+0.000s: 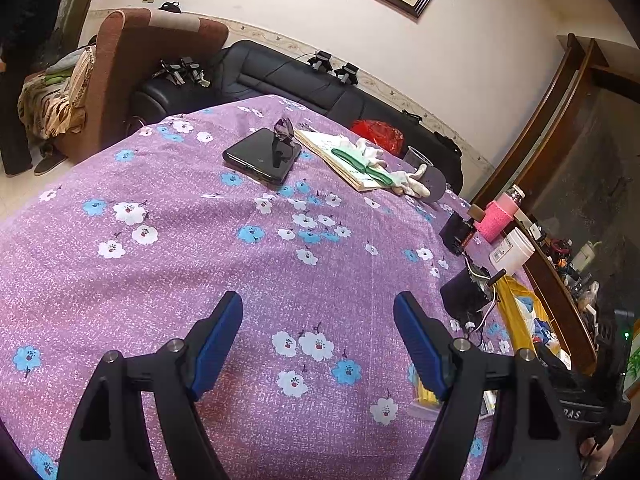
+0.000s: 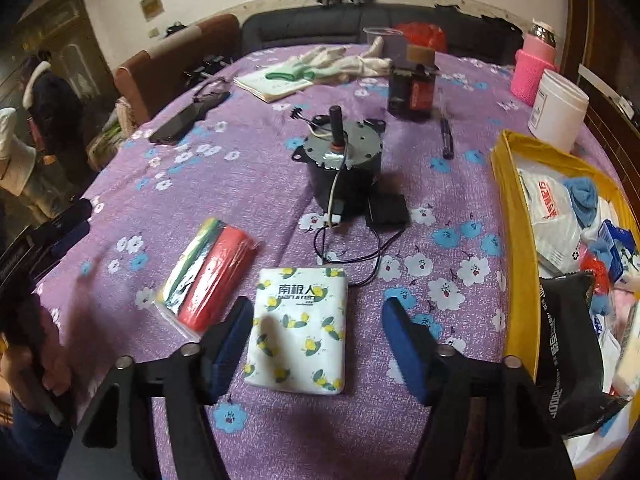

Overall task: Organize soft objects
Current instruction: 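Lift floral tissue pack with right tool while left tool moves to sponge pack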

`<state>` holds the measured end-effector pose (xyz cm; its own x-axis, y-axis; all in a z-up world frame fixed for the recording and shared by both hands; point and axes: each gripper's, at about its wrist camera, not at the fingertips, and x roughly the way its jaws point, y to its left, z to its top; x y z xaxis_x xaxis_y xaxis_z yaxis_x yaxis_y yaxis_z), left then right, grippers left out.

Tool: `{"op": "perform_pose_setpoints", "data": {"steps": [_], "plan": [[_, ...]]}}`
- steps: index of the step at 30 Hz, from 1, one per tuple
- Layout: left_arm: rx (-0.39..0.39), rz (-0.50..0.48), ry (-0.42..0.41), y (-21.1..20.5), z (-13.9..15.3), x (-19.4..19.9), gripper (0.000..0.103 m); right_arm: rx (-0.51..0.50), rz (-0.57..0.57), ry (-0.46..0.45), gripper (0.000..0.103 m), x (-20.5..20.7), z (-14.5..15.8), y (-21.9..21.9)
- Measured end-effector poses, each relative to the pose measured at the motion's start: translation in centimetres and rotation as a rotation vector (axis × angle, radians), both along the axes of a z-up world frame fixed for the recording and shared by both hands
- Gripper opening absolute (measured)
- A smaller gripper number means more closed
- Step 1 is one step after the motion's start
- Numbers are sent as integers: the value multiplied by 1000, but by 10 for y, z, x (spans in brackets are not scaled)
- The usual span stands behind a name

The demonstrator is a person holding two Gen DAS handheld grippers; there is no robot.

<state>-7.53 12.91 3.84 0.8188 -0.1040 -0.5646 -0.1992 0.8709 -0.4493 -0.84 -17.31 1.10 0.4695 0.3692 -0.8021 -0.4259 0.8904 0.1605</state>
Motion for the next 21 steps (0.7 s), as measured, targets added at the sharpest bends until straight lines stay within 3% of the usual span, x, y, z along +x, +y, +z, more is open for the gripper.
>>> {"op": "perform_pose_setpoints", "data": {"steps": [4, 8, 9, 10, 15, 19, 21], "plan": [[15, 2, 17, -2, -1, 3, 77, 29, 30, 24, 74, -5, -9, 2], [35, 3, 27, -4, -1, 4, 77, -45, 41, -4, 73, -6, -21, 16], [46, 6, 34, -6, 0, 4, 77, -54, 32, -15, 60, -6, -23, 15], [60, 2, 41, -8, 0, 5, 77, -48, 28, -12, 57, -5, -26, 13], [130, -19, 60, -24, 4, 6, 77, 82, -33, -94, 56, 2, -24, -16], [113, -143, 98, -60, 6, 15, 77, 147, -80, -94, 56, 7, -18, -33], [148, -215, 126, -85, 7, 21, 80, 153, -81, -96, 56, 5, -17, -34]]}}
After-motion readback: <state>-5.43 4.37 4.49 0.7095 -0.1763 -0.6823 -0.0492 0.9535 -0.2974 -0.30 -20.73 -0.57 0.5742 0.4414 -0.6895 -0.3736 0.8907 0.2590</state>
